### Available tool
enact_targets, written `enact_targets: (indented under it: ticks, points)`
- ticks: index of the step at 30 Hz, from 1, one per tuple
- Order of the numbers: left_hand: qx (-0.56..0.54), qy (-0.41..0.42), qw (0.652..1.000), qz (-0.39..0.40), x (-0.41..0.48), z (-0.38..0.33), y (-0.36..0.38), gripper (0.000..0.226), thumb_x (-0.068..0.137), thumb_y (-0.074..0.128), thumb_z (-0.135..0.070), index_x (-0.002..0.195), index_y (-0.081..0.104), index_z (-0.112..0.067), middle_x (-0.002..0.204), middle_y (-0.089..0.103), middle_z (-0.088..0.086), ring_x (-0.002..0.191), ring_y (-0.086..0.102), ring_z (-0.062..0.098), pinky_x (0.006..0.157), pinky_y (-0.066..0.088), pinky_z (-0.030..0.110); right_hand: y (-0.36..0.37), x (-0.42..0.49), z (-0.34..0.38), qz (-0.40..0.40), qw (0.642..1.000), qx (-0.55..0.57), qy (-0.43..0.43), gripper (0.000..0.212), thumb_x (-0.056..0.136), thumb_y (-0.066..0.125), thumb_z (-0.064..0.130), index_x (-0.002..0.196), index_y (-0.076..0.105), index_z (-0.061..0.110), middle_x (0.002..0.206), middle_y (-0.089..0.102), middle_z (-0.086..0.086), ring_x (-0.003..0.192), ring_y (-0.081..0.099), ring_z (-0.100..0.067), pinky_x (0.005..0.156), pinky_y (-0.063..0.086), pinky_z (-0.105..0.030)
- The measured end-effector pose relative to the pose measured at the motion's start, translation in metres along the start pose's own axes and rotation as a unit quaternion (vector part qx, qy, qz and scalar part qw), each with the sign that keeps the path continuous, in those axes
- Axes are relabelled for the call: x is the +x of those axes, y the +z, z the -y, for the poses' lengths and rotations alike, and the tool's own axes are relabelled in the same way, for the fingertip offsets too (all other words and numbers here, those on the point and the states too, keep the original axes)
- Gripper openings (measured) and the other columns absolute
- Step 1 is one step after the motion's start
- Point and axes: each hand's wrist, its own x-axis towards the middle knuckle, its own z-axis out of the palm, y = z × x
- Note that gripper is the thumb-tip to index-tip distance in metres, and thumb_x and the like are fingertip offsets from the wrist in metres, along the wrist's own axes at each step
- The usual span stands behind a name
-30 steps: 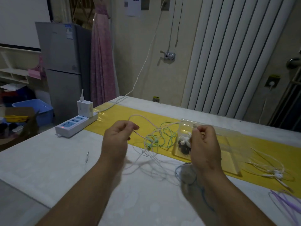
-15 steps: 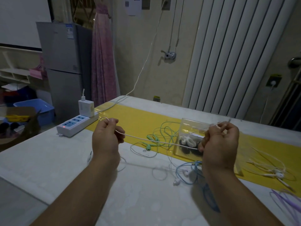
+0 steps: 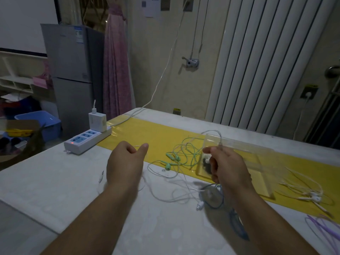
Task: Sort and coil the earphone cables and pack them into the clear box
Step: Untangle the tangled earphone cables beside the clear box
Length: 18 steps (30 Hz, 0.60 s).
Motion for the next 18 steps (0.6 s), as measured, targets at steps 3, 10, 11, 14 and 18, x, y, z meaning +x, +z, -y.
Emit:
enact_targets:
  ticks: [3,10,11,14,18]
  points:
    - [-0.006,0.072,0.997,-0.019,-0.001,-0.002,0.0,0.041,0.086,0.063,-0.044,0.067,0.047,-0.011,0.061,0.049,0.004,0.061,0.044,0.022,0.054,0.032,0.033,0.002,-0.001,-0.006,0.035,0.999,-0.025,-0.012,0.026,0.101,0.047,0.021,0.105,0.06,-0.002,0.053,0.042,-0.001,0.046,0.034,-0.012,0.047,0.028,-0.027]
    - [0.095,0.408,0.882,0.215,-0.019,0.0,0.02,0.037,0.075,0.055,-0.061,0.067,0.064,-0.026,0.065,0.06,-0.015,0.065,0.048,0.002,0.066,0.042,0.029,0.005,-0.014,0.003,0.053,0.995,-0.04,-0.072,0.065,0.099,0.05,0.017,0.145,0.016,0.05,0.057,0.061,-0.005,0.046,0.049,-0.019,0.041,0.043,-0.029]
    - [0.111,0.43,0.858,0.258,-0.023,0.0,0.022,0.04,0.073,0.054,-0.064,0.073,0.07,-0.028,0.07,0.064,-0.016,0.071,0.05,0.001,0.071,0.041,0.026,0.006,-0.015,0.005,0.051,0.994,-0.04,-0.085,0.062,0.099,0.05,0.017,0.143,0.02,0.05,0.058,0.062,-0.007,0.047,0.05,-0.019,0.042,0.044,-0.029]
    - [0.146,0.45,0.813,0.339,-0.03,0.001,0.024,0.049,0.068,0.054,-0.072,0.089,0.074,-0.032,0.078,0.063,-0.018,0.08,0.047,0.001,0.071,0.034,0.018,0.008,-0.016,0.006,0.053,0.988,-0.057,-0.134,0.027,0.099,0.049,0.017,0.117,0.049,0.037,0.058,0.061,-0.006,0.048,0.05,-0.013,0.045,0.044,-0.031]
    - [0.159,0.464,0.79,0.368,-0.028,0.004,0.025,0.026,0.081,0.063,-0.051,0.089,0.074,-0.029,0.077,0.059,-0.014,0.077,0.045,0.002,0.069,0.036,0.023,0.01,-0.016,0.004,0.061,0.986,-0.02,-0.155,0.011,0.1,0.048,0.017,0.101,0.052,0.028,0.065,0.063,-0.004,0.053,0.05,-0.015,0.051,0.043,-0.032]
